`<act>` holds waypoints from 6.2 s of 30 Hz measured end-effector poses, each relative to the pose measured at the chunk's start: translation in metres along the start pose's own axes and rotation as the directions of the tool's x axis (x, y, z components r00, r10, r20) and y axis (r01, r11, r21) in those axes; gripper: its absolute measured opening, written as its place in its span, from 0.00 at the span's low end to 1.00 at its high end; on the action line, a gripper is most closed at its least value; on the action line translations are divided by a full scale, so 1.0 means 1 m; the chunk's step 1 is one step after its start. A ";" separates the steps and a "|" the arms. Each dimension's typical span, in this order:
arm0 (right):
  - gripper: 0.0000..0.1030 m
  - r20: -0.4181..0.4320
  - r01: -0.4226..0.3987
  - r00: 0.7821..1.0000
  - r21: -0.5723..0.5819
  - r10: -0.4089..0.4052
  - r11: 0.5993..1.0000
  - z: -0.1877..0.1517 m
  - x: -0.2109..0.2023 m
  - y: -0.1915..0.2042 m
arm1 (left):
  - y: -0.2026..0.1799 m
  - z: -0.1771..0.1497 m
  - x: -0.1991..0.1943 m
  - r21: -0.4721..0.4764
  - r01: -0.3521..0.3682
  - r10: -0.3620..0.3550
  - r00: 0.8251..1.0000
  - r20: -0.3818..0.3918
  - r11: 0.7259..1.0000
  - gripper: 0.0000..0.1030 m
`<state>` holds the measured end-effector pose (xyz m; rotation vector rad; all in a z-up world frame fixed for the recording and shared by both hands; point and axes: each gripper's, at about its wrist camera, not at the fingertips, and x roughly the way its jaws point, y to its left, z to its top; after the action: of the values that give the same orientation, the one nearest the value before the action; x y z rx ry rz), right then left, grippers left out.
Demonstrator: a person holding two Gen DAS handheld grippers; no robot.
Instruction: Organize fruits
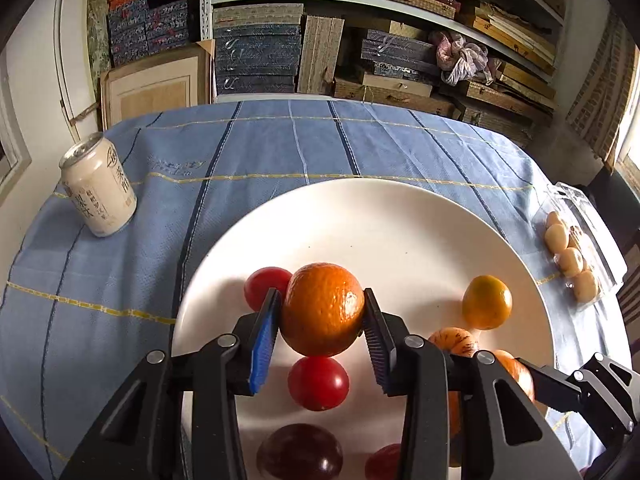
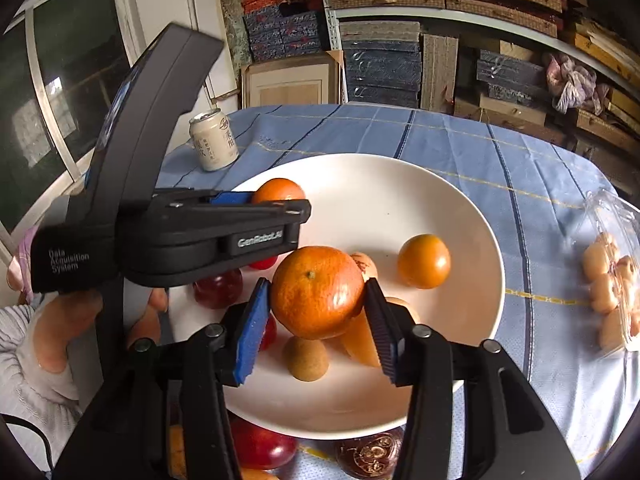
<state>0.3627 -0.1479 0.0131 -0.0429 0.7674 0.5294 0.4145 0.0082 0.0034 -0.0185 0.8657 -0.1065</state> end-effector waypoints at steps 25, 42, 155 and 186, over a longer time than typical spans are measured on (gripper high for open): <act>0.95 0.162 0.008 0.986 0.220 -0.044 0.976 -0.119 -0.135 -0.032 | 0.050 -0.163 -0.137 -0.140 0.011 0.001 0.996 0.087 0.990 0.97; 0.95 0.114 -0.060 0.992 0.111 0.048 0.992 -0.118 -0.117 -0.005 | 0.046 -0.170 -0.130 -0.091 -0.011 0.018 0.997 0.071 0.996 0.97; 0.52 -0.016 0.187 0.982 0.130 -0.186 0.974 -0.118 -0.136 -0.092 | 0.024 -0.103 -0.097 0.057 0.078 -0.082 0.994 0.073 0.995 0.26; 0.62 -0.082 0.353 0.936 0.182 -0.343 0.918 -0.320 -0.284 -0.062 | -0.004 -0.142 -0.115 0.105 0.123 -0.129 0.990 0.052 0.987 0.26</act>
<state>0.0141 -0.3991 -0.0380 -0.0104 0.8338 0.1123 0.2316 0.0193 -0.0009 0.0192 0.7997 -0.2674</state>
